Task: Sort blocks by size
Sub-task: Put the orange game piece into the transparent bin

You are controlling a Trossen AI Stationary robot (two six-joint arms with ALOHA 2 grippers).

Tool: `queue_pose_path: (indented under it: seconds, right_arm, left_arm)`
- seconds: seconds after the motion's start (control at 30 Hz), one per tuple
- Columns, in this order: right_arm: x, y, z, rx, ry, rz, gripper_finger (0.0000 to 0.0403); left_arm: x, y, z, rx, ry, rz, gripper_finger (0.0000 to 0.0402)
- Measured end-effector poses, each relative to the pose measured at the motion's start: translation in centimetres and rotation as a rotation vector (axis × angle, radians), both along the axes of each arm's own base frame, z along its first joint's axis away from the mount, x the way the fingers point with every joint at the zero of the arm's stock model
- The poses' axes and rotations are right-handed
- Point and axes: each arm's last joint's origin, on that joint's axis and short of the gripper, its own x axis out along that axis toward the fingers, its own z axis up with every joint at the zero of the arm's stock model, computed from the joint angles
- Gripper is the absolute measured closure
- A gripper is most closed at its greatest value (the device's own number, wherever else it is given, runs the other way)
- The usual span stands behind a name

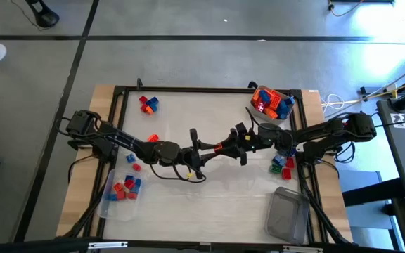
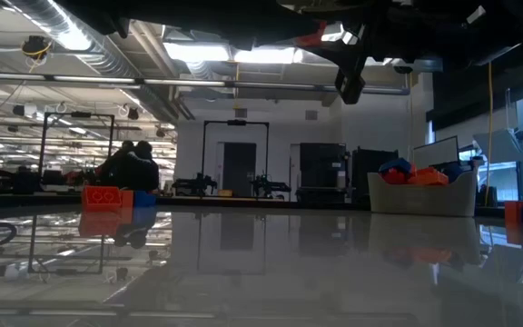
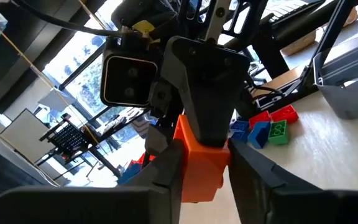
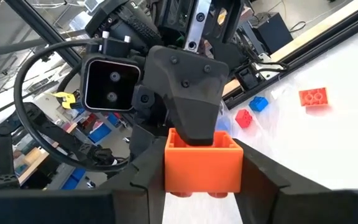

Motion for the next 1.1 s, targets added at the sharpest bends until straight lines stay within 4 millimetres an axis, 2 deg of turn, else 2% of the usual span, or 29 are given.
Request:
queue_pose_path:
  seconds: [0.17, 0.4, 0.53, 0.67, 0.87, 1.1]
  right_arm:
    - [0.0, 0.0, 0.0, -0.001, 0.003, -0.012, 0.0244]
    - [0.0, 0.1, 0.0, -0.073, -0.021, 0.033, 0.0174]
    - [-0.2, 0.2, 0.1, -0.079, -0.025, 0.098, 0.0141]
    - [-0.6, 0.4, 0.6, -0.123, -0.031, 0.149, 0.0122]
    - [-1.4, 0.4, 0.7, -0.216, 0.016, 0.159, 0.0116]
    - [-1.6, 0.3, -0.4, -0.298, 0.115, 0.142, 0.0116]
  left_arm:
    - [0.0, 0.0, 0.0, 0.006, 0.003, 0.001, 0.0323]
    - [-0.1, -0.3, 0.1, -0.009, -0.006, 0.018, 0.0318]
    - [-0.7, -1.5, 0.8, -0.026, -0.025, 0.000, 0.0324]
    - [-1.8, -3.0, 1.7, -0.050, -0.014, 0.008, 0.0320]
    - [-4.4, -4.9, 3.0, -0.122, 0.065, 0.015, 0.0322]
    - [-8.4, -5.9, 4.1, -0.373, 0.204, -0.021, 0.0317]
